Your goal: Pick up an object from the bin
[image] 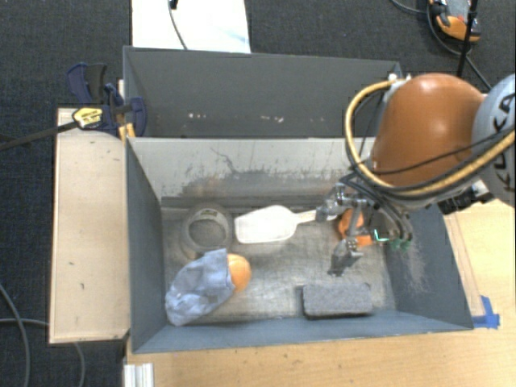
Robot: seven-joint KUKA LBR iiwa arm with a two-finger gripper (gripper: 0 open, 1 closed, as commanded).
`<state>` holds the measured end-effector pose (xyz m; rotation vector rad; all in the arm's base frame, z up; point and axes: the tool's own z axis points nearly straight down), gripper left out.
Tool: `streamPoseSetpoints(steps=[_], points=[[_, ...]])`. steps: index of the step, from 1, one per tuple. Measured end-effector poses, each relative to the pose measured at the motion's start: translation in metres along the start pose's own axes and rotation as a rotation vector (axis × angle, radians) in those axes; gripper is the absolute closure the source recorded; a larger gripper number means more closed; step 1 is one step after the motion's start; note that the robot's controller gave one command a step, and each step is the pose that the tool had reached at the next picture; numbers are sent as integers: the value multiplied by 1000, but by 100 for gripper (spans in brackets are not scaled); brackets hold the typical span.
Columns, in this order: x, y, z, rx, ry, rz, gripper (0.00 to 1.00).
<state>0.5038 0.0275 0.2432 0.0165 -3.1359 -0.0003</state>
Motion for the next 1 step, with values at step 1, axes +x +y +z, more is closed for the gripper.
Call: streamPoseSetpoints(steps=[1], points=[[-1, 0, -4, 0, -9, 1, 0]])
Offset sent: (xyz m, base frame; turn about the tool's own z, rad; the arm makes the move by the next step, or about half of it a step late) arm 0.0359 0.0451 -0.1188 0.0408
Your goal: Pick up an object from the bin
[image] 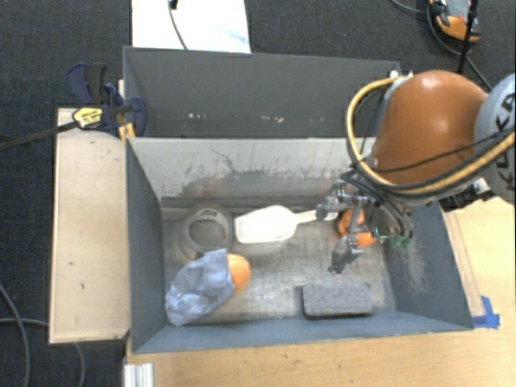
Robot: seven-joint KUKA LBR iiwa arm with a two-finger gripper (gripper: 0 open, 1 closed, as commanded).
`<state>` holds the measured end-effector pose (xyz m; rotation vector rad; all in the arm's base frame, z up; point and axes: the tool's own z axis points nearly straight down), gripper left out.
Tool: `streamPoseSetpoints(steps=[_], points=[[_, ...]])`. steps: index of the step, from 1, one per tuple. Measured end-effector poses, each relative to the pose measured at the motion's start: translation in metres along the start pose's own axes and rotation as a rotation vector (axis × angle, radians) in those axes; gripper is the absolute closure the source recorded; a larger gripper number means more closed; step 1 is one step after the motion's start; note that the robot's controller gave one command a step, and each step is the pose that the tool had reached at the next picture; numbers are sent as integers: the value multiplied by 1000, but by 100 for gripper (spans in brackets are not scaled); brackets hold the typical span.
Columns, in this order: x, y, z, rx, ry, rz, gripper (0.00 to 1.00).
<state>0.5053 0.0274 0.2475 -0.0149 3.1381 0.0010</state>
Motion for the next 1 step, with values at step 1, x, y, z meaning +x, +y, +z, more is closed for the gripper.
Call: streamPoseSetpoints(steps=[1], points=[[-1, 1, 2, 0, -2, 0, 0]])
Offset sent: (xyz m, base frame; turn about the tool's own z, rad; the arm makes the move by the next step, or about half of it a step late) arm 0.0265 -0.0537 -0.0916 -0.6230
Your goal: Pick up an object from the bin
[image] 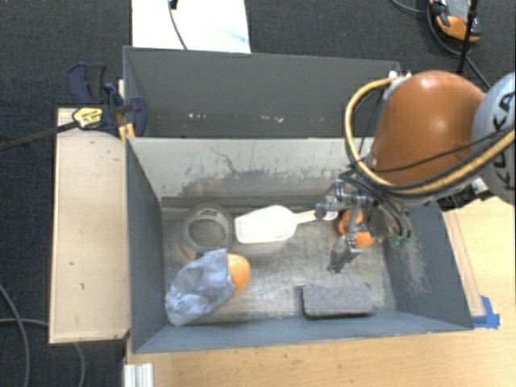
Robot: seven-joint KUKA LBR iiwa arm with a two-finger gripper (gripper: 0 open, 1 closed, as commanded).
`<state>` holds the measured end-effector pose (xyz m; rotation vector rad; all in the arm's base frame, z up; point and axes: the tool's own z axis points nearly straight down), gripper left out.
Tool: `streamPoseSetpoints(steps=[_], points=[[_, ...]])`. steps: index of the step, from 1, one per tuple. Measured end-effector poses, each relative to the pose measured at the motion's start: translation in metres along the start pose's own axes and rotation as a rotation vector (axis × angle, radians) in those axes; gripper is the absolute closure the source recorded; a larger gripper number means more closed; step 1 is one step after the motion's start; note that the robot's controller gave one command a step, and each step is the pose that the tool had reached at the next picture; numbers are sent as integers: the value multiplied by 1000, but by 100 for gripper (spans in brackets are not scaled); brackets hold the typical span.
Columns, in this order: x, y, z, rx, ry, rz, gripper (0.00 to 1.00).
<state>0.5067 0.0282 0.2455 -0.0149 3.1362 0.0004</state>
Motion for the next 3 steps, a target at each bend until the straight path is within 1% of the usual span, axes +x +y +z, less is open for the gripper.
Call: streamPoseSetpoints(steps=[1, 2, 3], points=[[-8, -6, 40, -1, 5, -99, 0], [-19, 17, 64, 2, 3, -340, 0], [-4, 46, 86, -2, 3, -176, 0]])
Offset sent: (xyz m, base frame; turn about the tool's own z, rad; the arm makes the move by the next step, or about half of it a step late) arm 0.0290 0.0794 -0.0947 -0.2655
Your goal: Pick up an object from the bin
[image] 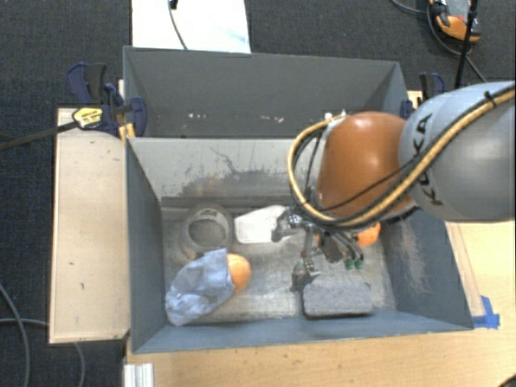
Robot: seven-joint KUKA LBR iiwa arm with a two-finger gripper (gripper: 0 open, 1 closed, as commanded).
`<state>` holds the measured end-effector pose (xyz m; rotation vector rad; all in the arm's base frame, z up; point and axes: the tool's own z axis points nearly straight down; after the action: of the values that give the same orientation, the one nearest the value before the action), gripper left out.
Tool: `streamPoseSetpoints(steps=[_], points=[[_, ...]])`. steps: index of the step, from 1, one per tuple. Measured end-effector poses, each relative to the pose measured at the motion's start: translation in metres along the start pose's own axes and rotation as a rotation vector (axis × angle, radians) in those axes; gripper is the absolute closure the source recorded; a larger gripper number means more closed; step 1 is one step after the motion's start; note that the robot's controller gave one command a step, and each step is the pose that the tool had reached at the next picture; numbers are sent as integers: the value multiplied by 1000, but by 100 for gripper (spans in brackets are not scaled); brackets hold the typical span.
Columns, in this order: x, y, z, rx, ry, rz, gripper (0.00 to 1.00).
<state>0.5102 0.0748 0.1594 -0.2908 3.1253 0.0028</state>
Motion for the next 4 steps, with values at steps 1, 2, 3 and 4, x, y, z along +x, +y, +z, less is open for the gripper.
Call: streamPoseSetpoints(steps=[1, 2, 3, 4], points=[[-21, -9, 11, 1, -1, -29, 0], [-43, 28, 18, 3, -1, -142, 0], [-80, 54, 45, -3, -9, -147, 0], [-87, 51, 44, -3, -1, -44, 0]])
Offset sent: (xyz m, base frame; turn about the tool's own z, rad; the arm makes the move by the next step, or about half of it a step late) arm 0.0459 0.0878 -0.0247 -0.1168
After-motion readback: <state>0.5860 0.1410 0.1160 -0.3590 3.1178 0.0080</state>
